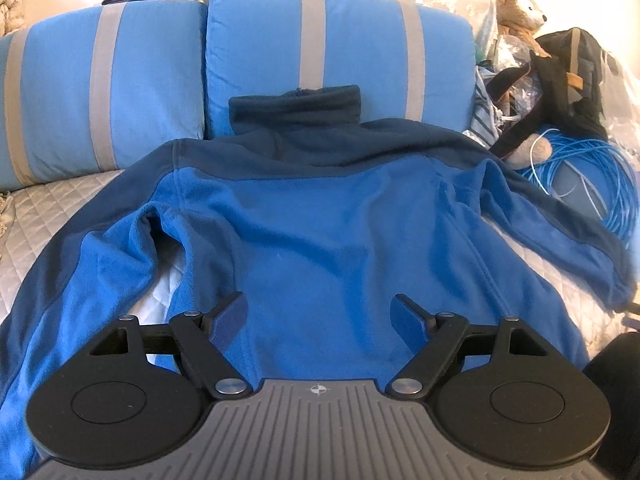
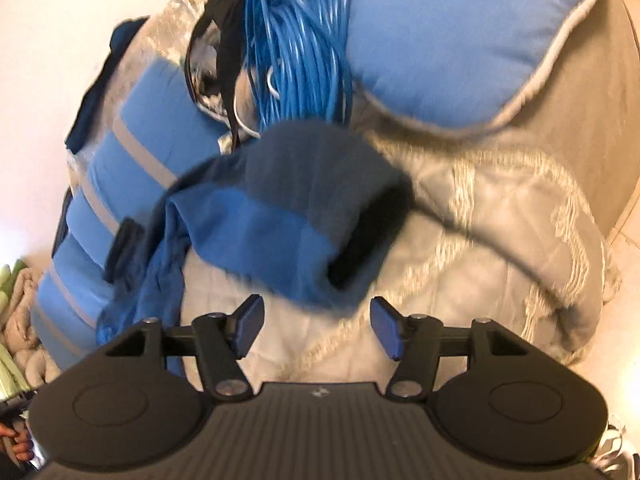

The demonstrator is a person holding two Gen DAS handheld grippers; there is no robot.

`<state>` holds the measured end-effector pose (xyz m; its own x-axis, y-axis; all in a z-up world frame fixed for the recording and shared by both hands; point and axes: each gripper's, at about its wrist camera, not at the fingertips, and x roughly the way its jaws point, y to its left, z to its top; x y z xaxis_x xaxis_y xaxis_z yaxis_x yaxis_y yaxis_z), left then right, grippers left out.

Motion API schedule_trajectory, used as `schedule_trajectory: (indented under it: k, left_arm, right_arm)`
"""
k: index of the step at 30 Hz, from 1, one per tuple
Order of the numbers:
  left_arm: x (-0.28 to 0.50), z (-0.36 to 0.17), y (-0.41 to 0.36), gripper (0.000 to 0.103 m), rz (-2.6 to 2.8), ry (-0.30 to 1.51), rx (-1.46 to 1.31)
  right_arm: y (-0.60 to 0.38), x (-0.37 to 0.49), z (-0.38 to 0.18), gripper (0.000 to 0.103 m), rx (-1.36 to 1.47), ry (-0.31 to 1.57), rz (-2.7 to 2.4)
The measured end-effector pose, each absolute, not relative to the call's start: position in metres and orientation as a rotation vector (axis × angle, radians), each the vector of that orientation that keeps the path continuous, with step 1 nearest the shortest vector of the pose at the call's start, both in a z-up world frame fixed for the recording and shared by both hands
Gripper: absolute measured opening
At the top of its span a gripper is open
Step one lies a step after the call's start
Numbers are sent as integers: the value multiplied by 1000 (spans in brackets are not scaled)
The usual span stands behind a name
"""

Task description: Fold clothes

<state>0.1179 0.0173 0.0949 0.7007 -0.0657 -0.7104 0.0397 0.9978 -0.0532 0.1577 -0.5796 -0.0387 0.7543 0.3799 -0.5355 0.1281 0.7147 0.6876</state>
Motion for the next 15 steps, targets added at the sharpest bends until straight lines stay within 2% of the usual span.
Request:
schedule_trajectory:
  k: [2, 5, 9, 15]
  left_arm:
    - [117, 95, 16, 78, -61, 792, -27]
    - [114, 95, 17, 78, -65, 794, -43]
    - [115, 92, 17, 78, -66, 815, -61]
    - [116, 91, 16, 78, -71, 816, -54]
  right_arm:
    - [-581, 160, -47, 67, 814, 708, 130]
    - [-582, 167, -55, 53, 822, 693, 89]
    - [-589, 174, -62, 48, 887, 660, 71]
    - [-596, 180, -74, 56, 987, 642, 52]
